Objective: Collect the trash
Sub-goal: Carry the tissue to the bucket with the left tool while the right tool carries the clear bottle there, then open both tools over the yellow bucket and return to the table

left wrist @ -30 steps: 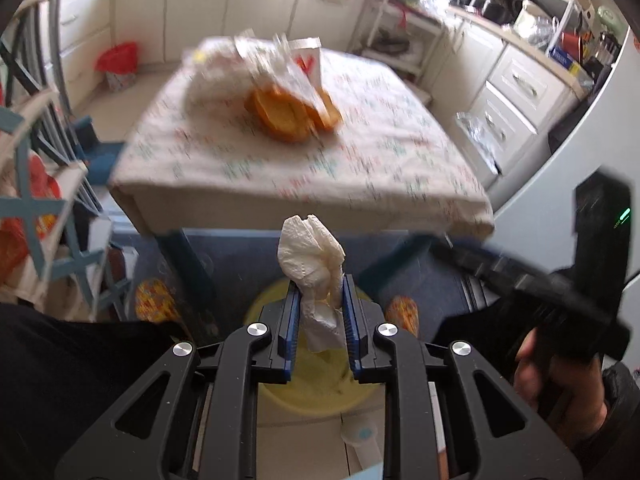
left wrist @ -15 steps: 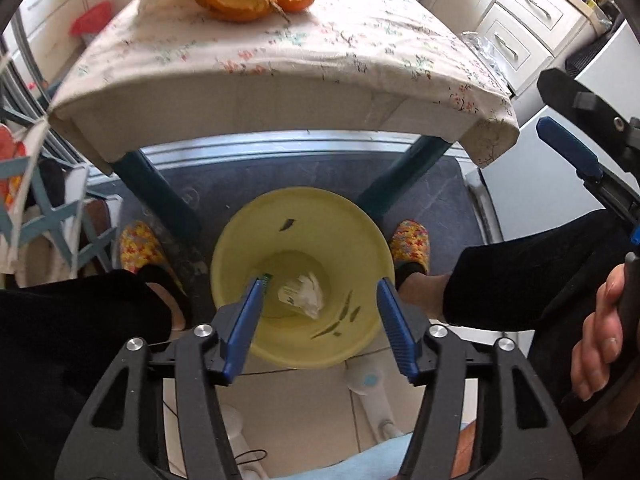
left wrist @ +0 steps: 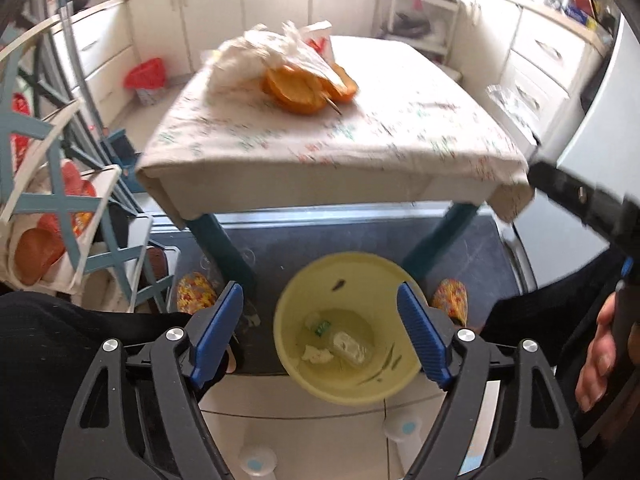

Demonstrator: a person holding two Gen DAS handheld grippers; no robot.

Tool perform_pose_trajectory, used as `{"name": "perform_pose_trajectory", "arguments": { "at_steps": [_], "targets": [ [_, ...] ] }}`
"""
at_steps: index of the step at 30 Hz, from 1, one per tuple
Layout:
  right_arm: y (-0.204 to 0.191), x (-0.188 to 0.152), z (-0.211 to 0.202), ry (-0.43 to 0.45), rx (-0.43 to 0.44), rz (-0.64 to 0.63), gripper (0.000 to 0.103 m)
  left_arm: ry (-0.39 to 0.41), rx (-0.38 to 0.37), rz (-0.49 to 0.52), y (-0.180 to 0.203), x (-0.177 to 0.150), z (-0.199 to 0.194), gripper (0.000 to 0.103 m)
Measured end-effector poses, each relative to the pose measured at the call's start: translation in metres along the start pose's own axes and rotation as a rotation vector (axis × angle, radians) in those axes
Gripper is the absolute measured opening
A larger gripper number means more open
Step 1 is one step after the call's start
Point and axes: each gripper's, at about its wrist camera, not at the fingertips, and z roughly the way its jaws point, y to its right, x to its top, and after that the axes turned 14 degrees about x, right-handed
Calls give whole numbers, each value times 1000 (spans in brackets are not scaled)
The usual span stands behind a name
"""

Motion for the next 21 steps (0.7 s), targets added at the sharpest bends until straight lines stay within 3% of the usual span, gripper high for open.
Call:
{"name": "perform_pose_trajectory", "arguments": {
  "at_steps": [6,12,21],
  "targets": [
    [-3,-1,6,-11,-10,-15,82,52,16,-86,-20,7,-8,76],
    [-9,7,14,-21,-24,-33,84,95,28,-92,-30,25,-12,76],
    [8,72,73,-81,-119,-72,88,131,54,-124,-59,88,6,82]
  ]
}}
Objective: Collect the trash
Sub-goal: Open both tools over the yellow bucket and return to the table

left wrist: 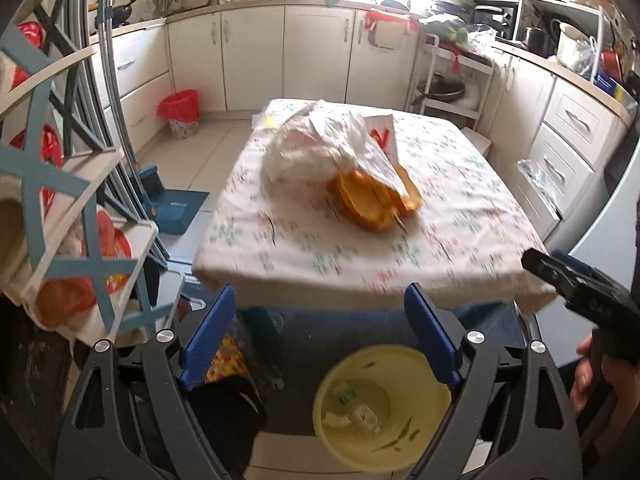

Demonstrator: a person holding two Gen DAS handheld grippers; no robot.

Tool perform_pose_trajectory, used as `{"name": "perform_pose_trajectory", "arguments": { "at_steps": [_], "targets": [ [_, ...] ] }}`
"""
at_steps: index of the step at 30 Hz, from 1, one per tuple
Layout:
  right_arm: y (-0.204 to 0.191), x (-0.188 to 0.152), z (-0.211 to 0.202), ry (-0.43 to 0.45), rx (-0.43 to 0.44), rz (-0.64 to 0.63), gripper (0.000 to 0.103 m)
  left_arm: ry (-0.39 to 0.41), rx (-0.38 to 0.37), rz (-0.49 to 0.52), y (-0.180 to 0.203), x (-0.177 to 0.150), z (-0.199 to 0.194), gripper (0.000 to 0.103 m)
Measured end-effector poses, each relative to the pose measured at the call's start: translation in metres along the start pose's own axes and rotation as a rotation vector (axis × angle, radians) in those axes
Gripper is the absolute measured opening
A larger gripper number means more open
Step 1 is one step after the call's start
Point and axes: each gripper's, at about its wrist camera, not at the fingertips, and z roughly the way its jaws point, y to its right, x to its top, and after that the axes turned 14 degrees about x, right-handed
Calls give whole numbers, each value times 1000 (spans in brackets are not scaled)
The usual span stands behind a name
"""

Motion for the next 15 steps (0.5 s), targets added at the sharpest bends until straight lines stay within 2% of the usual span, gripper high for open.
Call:
{"name": "perform_pose_trajectory", "arguments": {
  "at_steps": [6,9,15],
  "targets": [
    [38,57,76,-90,-90,20,89,12,14,-7,-5,33,27,84],
    [66,84,118,-132,-153,51,90,-16,-9,-35,-9,40,43,84],
    [105,120,171,-179,-269,70,91,-40,-37,-85,-17,51,62,85]
  ]
}}
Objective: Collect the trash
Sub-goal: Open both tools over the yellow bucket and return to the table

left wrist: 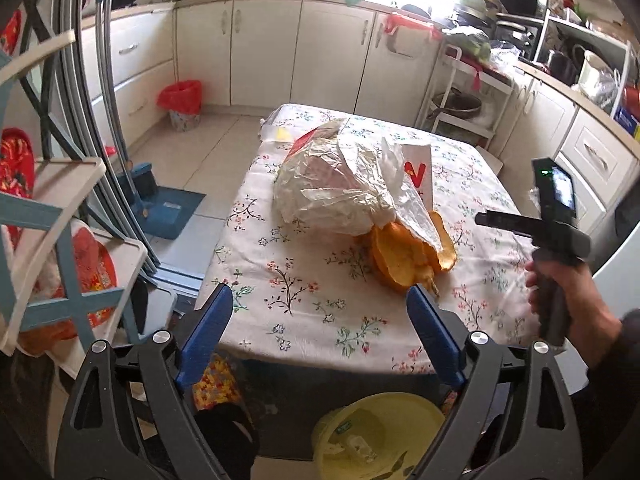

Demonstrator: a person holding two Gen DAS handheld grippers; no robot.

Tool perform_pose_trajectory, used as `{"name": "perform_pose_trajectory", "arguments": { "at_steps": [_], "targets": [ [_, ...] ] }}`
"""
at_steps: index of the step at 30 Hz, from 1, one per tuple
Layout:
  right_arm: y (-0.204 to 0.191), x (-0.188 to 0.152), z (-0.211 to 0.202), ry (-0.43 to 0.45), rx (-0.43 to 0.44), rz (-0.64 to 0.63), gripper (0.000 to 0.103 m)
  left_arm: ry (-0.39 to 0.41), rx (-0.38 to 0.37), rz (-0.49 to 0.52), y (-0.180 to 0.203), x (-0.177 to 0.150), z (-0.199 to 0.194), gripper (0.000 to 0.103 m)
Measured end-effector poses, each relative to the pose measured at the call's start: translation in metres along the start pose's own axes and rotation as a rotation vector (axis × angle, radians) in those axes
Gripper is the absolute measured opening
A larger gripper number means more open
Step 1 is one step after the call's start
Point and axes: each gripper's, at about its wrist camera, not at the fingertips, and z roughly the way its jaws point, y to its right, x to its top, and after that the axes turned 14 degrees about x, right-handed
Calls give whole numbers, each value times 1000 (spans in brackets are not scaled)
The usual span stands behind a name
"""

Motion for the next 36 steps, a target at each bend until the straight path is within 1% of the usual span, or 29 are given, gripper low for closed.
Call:
{"name": "perform_pose_trajectory", "arguments": {
  "at_steps": [4,7,13,16,20,21,25,29,36],
  "targets": [
    [2,13,13,17,-61,-28,96,-35,-15,-2,-1,-4,7,85],
    [3,17,16,23,-61,-28,96,-43,-28,5,2,-5,10,85],
    [3,18,17,23,-62,-22,96,-62,-84,-1,5,-8,9,86],
    [3,19,17,24,-62,-22,96,-66,-101,-8,5,-8,7,88],
    [4,18,17,24,-61,-21,96,-100,-118,-7,9,-12,10,88],
    [4,18,17,24,-62,-22,96,-98,-124,-2,10,-13,9,88],
    [4,18,16,25,-62,-21,96,-80,-113,21,11,-22,3,88],
    [4,18,16,25,-62,-21,96,-103,-116,2,5,-28,5,88],
    [4,17,16,26,-62,-21,96,-107,-136,-27,-3,-26,5,88]
  ]
}}
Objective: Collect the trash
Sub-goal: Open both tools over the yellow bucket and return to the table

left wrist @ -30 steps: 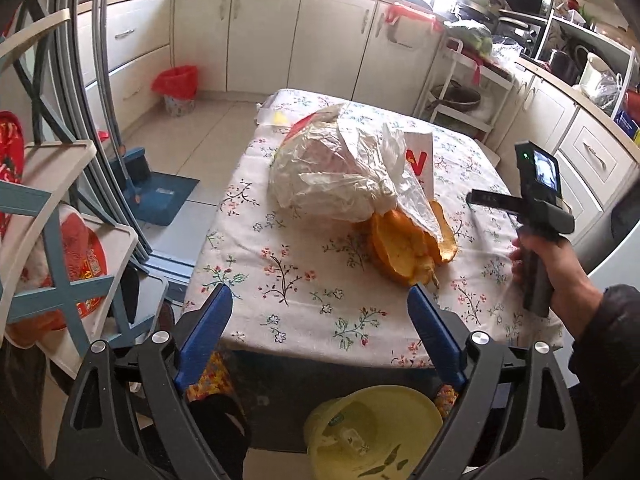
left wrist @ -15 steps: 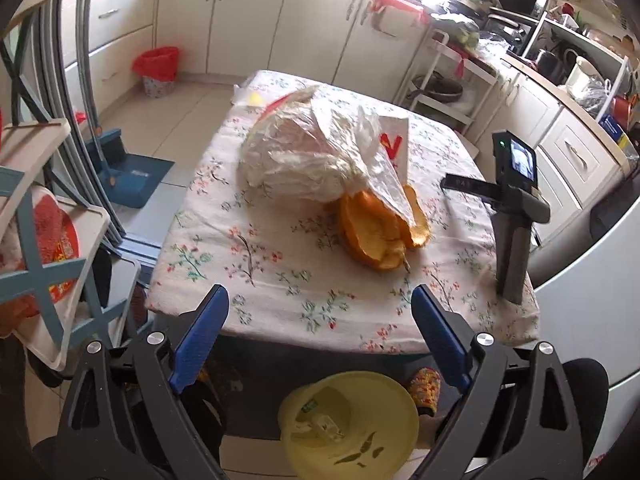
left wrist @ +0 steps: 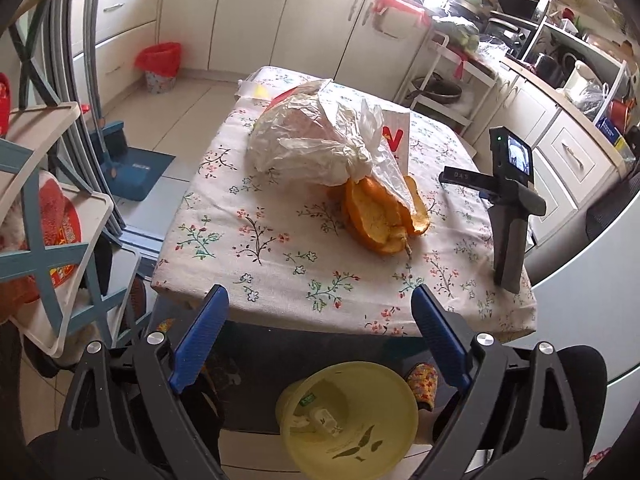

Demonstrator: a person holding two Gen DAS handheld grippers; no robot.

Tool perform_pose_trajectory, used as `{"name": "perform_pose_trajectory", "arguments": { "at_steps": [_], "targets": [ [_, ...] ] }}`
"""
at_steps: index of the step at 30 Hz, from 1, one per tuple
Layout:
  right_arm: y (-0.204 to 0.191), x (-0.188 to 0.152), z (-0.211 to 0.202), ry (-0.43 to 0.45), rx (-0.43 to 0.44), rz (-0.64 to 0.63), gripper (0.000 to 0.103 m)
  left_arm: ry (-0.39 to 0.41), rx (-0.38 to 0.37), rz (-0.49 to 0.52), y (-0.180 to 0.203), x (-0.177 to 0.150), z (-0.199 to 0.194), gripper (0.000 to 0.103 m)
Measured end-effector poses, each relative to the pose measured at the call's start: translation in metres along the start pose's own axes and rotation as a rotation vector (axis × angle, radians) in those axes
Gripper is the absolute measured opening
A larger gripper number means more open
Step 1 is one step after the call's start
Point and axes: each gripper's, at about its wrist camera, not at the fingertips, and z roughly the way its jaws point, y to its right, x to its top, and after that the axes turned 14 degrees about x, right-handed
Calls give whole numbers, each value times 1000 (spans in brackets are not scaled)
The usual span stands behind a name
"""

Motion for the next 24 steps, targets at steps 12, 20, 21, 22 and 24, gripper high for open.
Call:
{"name": "perform_pose_trajectory", "arguments": {
  "at_steps": [12,20,21,22,24],
  "targets": [
    [0,0,1,1,0,1,96,5,-25,-12,1,3,-3,88],
    [0,0,1,2,-1,1,96,-2,-32,-21,0,-3,-12,89],
    [0,0,0,2,-1,1,96,-3,-38,-27,-1,-5,-12,89],
    [0,1,1,2,-1,1,96,-5,-39,-29,1,-5,-13,89],
    [0,1,1,2,-1,1,96,-9,-34,-17,6,-5,-11,90]
  ]
}}
